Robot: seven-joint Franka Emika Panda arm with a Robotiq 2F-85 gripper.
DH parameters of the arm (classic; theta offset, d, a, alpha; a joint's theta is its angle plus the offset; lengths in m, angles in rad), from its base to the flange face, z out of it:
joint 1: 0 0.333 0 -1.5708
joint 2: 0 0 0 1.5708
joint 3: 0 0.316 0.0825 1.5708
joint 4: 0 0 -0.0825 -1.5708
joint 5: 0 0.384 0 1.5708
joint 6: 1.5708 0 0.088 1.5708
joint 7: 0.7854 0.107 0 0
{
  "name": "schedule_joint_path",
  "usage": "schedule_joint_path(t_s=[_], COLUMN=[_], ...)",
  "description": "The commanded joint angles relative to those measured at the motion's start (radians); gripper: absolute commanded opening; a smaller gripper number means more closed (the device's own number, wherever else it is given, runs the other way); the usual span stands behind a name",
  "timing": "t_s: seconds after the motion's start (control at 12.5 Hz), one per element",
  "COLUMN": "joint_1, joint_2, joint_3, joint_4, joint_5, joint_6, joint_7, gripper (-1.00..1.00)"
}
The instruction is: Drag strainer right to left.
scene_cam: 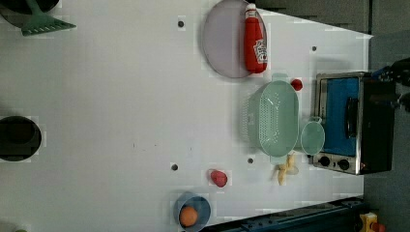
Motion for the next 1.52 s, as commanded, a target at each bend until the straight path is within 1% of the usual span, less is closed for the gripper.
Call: schedule_joint_path(t_s=[0.08, 0.24, 0.4, 0.56, 0.88, 1.04, 1.2, 1.36, 1.52], joint_1=[-0.002, -0.002, -0.002, -0.002, -0.002, -0.002, -0.001, 0.000, 0.001], joint_2=[-0.566, -0.562, -0.537, -0.492, -0.354, -0.260, -0.148, -0.026, 0.084], joint_3=[-0.071, -0.071, -0.071, -0.070, -0.070, -0.069, -0.068, -0.067, -0.062], joint_4=[-0.390, -0.391, -0.404, -0.429, -0.552, -0.616, -0.652, -0.656, -0.655], joint_5=[-0.038, -0.038, -0.038, -0.038, -0.038, -0.038, -0.038, -0.038, -0.038], joint_6=[-0.175, -0.173, -0.153, -0.082, 0.174, 0.341, 0.511, 0.648, 0.749], joint_7=[0.082, 0.082, 0.085, 0.093, 0.187, 0.278, 0.355, 0.392, 0.450], gripper=[0.60, 1.00, 1.00, 1.00, 1.00, 1.00, 1.00, 1.00, 1.00])
